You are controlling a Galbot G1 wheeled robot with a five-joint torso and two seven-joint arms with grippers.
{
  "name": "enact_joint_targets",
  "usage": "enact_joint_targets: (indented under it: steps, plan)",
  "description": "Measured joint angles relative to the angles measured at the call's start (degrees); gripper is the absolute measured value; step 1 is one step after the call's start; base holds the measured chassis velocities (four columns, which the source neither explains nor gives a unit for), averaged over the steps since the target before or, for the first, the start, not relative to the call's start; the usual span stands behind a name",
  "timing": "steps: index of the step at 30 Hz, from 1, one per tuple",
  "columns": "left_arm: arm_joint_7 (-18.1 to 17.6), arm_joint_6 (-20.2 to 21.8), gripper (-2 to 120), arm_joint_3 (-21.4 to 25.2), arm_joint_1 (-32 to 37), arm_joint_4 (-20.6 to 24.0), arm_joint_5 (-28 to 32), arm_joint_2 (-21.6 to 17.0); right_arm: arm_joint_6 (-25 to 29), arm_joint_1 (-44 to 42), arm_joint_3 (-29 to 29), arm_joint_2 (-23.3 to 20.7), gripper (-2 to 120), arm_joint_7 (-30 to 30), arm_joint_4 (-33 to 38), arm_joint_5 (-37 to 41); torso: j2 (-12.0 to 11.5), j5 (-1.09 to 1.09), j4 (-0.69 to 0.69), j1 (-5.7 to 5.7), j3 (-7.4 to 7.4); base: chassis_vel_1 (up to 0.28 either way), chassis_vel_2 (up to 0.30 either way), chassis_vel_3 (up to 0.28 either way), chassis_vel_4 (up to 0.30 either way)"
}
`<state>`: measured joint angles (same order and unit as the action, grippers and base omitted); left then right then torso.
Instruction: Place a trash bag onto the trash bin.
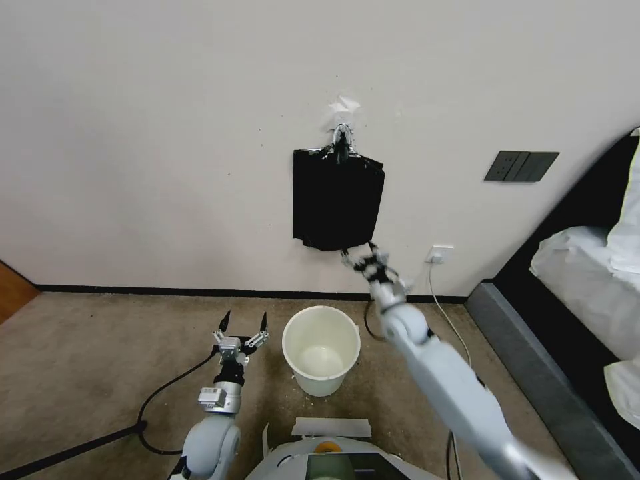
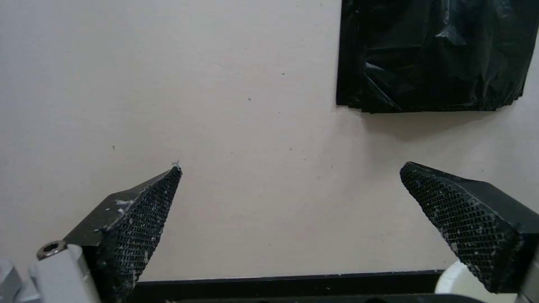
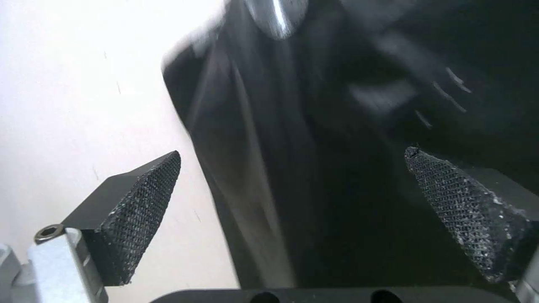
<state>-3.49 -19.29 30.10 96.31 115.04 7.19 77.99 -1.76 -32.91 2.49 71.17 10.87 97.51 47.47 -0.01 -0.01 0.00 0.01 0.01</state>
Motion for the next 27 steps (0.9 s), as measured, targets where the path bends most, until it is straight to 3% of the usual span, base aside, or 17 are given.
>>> enact_joint_targets:
  steps: [14, 27]
  plan:
    - [-0.1, -0.3, 100, 2.8, 1.4, 1.6, 0.5, 0.1, -0.3, 11.8, 0.8, 3.9, 100, -3.8, -8.3, 9.9, 0.0, 0.01, 0.01, 0.0, -0.01, 0.0, 0.0, 0.0, 0.0]
    - [-1.4, -0.2, 100, 4.6, 1.4, 0.9, 0.7, -0.1, -1.1, 14.8, 1.5, 4.3, 100, -6.3, -11.0, 15.4, 0.0, 0.01, -0.01, -0.01, 0.0, 0.0, 0.0, 0.0, 0.0]
